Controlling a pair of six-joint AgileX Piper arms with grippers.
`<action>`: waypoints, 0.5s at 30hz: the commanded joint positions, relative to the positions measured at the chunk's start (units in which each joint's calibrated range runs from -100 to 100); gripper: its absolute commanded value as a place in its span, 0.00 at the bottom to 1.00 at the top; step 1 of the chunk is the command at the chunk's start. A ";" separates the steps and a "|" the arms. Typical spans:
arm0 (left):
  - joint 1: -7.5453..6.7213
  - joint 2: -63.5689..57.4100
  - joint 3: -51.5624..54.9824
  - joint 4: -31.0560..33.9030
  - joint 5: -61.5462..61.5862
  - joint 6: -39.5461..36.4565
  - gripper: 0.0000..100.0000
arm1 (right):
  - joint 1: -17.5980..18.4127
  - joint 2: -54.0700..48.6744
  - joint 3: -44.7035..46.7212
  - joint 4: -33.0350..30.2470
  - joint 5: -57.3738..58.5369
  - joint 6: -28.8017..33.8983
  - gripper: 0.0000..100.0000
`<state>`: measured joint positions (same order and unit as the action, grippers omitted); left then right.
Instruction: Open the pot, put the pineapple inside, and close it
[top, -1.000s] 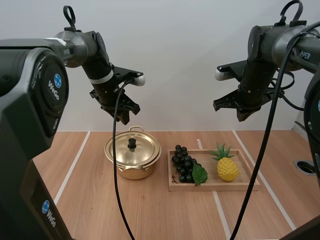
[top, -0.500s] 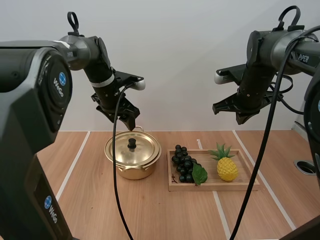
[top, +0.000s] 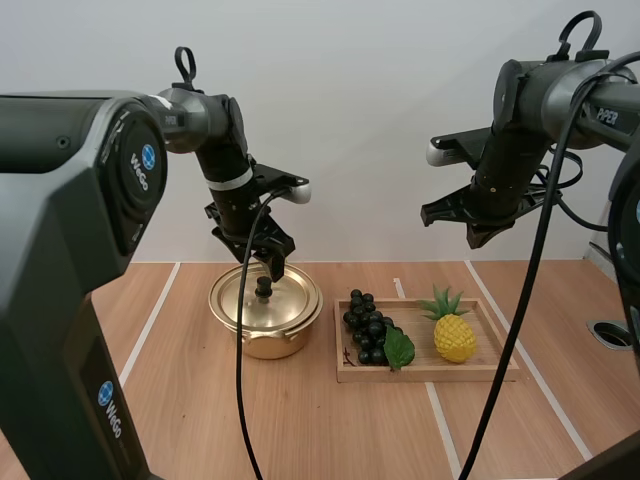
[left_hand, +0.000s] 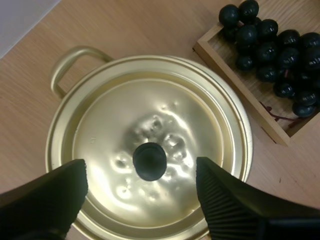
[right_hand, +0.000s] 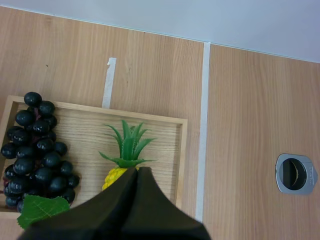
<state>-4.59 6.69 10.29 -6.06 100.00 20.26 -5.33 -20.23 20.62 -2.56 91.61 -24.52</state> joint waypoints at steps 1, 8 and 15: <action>-1.45 0.24 0.08 5.12 0.00 -3.12 1.00 | -0.21 -0.64 -0.01 0.17 -0.60 -0.34 0.00; -1.68 1.32 0.08 5.70 0.00 -4.09 1.00 | -0.21 -0.64 -0.01 0.17 -0.60 -0.34 0.00; -1.68 3.77 0.08 2.73 0.00 -4.09 1.00 | -0.21 -0.64 -0.01 0.17 -0.60 -0.44 0.00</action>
<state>-6.01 10.14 10.29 -1.77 100.00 16.72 -5.33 -20.23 20.62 -2.46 91.61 -24.52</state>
